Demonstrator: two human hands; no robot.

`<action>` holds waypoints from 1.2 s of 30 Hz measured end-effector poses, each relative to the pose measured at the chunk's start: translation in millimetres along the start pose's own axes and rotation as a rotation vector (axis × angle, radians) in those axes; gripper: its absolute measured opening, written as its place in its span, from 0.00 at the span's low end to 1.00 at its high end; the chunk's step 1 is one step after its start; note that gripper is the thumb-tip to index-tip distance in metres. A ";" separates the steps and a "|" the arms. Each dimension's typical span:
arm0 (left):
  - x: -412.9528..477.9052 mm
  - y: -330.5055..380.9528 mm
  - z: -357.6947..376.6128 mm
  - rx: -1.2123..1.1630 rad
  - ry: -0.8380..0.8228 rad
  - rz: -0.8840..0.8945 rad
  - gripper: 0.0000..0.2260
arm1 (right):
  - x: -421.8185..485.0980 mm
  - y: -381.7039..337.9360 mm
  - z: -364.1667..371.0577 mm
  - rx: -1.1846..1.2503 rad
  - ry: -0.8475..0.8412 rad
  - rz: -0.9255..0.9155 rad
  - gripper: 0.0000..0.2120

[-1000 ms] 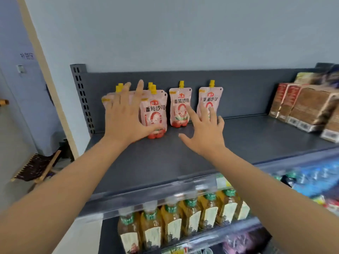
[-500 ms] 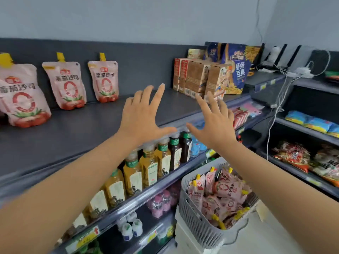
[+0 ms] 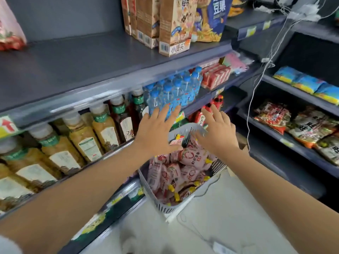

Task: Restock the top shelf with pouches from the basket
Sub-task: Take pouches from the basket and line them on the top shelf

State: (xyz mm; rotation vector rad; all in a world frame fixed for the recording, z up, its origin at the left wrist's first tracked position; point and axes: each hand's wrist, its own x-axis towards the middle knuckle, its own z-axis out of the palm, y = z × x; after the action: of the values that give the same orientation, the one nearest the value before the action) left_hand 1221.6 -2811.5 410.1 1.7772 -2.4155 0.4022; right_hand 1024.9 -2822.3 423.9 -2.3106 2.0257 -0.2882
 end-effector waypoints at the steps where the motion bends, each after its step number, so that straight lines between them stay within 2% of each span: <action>1: 5.3 -0.3 7.0 -0.001 -0.018 0.012 0.52 | 4.2 4.5 6.0 0.015 -0.007 0.022 0.33; 7: 22.0 -1.1 62.7 -0.054 -0.110 0.054 0.53 | 18.1 18.3 38.0 0.016 -0.059 0.122 0.31; 11: 17.0 4.2 101.0 -0.126 -0.234 0.063 0.53 | 26.4 20.9 62.7 -0.011 -0.150 0.141 0.30; 14: 9.3 9.6 123.6 -0.147 -0.323 0.075 0.53 | 32.8 24.5 88.4 -0.024 -0.236 0.155 0.35; 19: -0.3 18.2 152.8 -0.133 -0.428 0.036 0.53 | 47.2 34.5 132.9 -0.059 -0.396 0.104 0.40; 27: -12.1 47.7 190.7 -0.149 -0.565 -0.120 0.52 | 79.1 64.9 211.0 -0.224 -0.696 -0.033 0.38; 31: -21.3 61.8 199.2 -0.116 -0.564 -0.149 0.50 | 88.9 64.6 245.0 -0.375 -0.669 -0.161 0.39; 36: -32.1 66.8 197.1 -0.122 -0.543 -0.215 0.45 | 86.9 50.6 273.5 -0.471 -0.649 -0.180 0.43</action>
State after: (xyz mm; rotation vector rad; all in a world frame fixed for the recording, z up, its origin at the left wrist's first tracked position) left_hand 1180.4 -2818.6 203.8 2.2873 -2.4431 -0.2836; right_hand 1034.2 -2937.3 156.3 -2.3686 1.6680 0.9071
